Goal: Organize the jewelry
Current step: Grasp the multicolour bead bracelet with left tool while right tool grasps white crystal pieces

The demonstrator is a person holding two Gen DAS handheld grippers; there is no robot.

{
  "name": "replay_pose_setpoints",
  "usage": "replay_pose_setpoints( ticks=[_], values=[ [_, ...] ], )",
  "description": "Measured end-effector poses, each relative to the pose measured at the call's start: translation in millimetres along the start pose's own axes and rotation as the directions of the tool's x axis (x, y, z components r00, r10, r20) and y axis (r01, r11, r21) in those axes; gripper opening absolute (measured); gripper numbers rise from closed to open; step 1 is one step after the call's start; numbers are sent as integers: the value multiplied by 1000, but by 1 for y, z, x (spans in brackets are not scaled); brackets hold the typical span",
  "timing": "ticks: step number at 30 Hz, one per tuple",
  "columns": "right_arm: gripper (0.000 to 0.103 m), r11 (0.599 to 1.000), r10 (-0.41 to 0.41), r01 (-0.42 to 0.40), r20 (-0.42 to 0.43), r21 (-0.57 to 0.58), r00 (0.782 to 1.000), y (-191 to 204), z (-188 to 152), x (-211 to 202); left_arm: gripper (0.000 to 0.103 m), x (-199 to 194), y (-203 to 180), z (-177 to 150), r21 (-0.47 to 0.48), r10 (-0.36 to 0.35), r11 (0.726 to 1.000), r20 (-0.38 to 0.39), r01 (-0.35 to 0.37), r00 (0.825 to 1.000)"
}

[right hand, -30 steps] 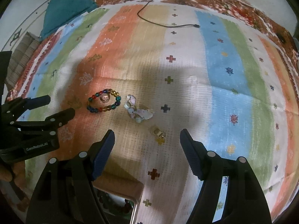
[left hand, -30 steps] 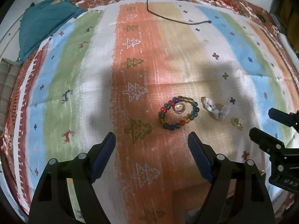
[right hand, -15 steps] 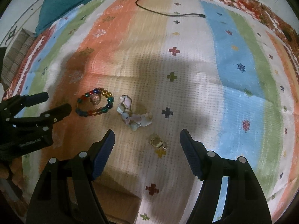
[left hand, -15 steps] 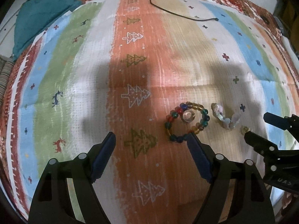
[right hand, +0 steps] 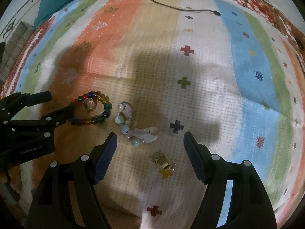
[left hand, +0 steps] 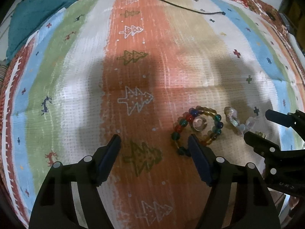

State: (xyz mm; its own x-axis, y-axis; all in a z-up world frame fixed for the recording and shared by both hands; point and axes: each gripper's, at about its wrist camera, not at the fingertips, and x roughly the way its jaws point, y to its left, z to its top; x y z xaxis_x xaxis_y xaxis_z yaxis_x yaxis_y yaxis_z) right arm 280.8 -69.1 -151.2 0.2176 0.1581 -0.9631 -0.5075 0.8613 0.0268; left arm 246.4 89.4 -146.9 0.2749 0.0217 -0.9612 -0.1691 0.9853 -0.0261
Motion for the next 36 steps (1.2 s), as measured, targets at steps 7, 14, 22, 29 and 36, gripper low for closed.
replay_pose_setpoints(
  ticks=[7, 14, 22, 29, 36],
  values=[
    [65, 1000, 7, -7, -3, -29, 1000, 5, 7, 8, 69, 9, -3, 5, 31, 0, 1000, 5, 0, 1000],
    [38, 998, -20, 20, 0, -53, 1000, 7, 8, 14, 37, 12, -10, 4, 63, 20, 998, -18, -19, 1000],
    [17, 999, -5, 5, 18, -36, 1000, 2, 7, 8, 9, 9, -17, 3, 72, 15, 997, -31, -13, 999],
    [17, 999, 4, -2, 55, -33, 998, -3, 4, -12, 9, -14, -12, 4, 54, -4, 999, 8, 3, 1000],
    [17, 1000, -2, 3, 87, -9, 996, -6, -6, -31, 9, -45, -21, 1, 70, -43, 997, 70, 38, 997]
  ],
)
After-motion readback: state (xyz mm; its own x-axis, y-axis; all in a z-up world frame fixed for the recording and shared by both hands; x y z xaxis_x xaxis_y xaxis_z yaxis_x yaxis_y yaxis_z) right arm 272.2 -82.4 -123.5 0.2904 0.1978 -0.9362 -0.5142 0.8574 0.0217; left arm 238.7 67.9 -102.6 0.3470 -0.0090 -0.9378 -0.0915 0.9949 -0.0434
